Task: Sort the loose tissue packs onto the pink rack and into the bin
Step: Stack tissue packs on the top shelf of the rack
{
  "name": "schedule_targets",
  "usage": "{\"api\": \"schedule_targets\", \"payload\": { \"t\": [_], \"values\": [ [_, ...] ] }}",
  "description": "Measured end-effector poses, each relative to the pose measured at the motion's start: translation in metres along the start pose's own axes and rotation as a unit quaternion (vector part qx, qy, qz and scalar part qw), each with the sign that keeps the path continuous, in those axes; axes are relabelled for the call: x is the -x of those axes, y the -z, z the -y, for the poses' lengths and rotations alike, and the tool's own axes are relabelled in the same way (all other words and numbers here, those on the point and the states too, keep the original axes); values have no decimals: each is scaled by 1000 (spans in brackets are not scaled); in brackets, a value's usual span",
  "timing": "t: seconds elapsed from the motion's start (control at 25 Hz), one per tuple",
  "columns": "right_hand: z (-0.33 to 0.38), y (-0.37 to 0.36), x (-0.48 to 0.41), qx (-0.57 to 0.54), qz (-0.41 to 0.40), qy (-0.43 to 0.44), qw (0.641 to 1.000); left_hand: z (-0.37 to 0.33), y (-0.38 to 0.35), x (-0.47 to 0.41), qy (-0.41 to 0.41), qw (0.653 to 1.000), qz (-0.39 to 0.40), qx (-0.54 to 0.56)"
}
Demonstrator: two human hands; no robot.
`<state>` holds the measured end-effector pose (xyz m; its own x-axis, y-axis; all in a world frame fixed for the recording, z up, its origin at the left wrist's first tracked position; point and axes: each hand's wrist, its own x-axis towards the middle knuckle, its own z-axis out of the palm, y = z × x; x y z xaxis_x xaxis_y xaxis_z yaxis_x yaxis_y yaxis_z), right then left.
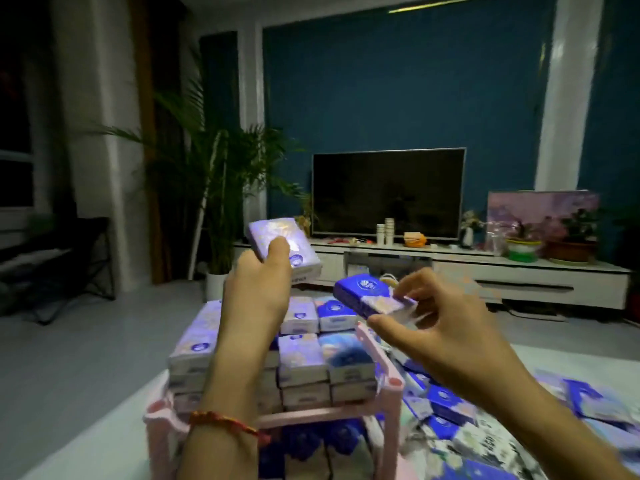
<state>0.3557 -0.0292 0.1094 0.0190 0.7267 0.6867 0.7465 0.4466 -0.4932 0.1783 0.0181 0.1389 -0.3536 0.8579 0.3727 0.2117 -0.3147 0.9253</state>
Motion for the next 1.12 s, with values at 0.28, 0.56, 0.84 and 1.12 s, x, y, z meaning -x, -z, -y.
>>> {"api": "schedule_targets", "payload": {
  "t": [0.28, 0.56, 0.84, 1.12],
  "values": [
    [20, -55, 13, 95, 63, -14, 993, 4, 42, -10, -9, 997, -17, -76],
    [26, -83, 15, 158, 30, 31, 986, 9, 41, -12, -19, 998, 55, -38],
    [30, -47, -9, -321, 51, -147, 934, 14, 10, -2, -26, 976, 204, -65],
    [27, -42, -10, -389, 27, -205, 898, 16, 2, 2, -26, 963, 268, -13]
  ]
}}
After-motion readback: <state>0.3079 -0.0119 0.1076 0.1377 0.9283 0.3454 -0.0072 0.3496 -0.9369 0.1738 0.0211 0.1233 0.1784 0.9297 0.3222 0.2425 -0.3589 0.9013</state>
